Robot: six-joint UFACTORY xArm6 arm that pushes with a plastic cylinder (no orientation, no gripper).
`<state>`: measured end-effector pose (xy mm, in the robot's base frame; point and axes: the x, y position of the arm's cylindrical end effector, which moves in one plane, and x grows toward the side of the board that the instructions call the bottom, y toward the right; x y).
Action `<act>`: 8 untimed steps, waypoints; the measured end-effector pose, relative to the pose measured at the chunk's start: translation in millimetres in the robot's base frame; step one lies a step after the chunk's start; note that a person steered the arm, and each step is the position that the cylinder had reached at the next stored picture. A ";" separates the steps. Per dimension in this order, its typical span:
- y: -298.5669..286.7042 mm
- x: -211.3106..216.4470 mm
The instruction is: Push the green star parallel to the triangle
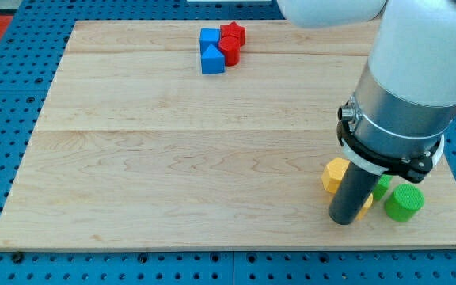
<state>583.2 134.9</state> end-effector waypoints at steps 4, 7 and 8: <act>-93.7 -81.3; 192.6 -75.4; 184.8 -14.6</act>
<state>568.6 319.7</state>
